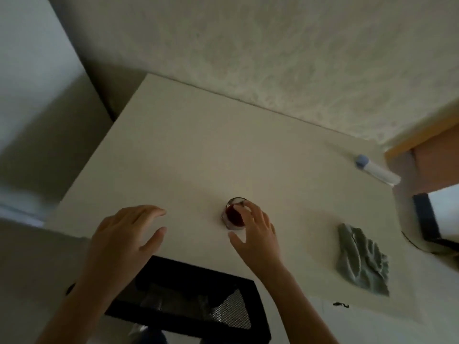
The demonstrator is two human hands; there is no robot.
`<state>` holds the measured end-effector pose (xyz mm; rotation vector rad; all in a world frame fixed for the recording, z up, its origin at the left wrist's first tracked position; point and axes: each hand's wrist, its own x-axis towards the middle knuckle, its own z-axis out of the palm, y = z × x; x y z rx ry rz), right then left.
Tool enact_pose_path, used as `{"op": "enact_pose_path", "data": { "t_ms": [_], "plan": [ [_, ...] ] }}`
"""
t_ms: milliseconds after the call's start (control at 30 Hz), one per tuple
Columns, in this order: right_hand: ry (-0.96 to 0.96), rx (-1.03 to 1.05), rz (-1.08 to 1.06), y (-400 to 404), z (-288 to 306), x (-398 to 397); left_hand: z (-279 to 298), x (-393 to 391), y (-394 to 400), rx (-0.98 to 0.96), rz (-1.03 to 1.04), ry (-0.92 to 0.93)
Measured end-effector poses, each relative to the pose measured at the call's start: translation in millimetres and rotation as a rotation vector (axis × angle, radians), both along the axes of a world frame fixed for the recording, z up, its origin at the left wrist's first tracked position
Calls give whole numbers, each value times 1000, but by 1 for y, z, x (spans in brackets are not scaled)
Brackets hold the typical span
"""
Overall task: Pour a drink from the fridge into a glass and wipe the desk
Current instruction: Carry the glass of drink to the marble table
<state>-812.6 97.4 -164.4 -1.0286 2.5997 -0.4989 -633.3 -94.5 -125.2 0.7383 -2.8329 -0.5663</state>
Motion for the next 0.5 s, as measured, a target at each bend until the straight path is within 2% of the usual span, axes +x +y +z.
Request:
{"op": "enact_pose_path", "data": {
  "t_ms": [300, 500],
  "plan": [
    [-135, 90, 98, -15, -45, -42, -4, 3, 38, -2, 199, -34],
    [-104, 82, 103, -24, -51, -52, 1, 18, 55, -39, 299, -32]
  ]
}}
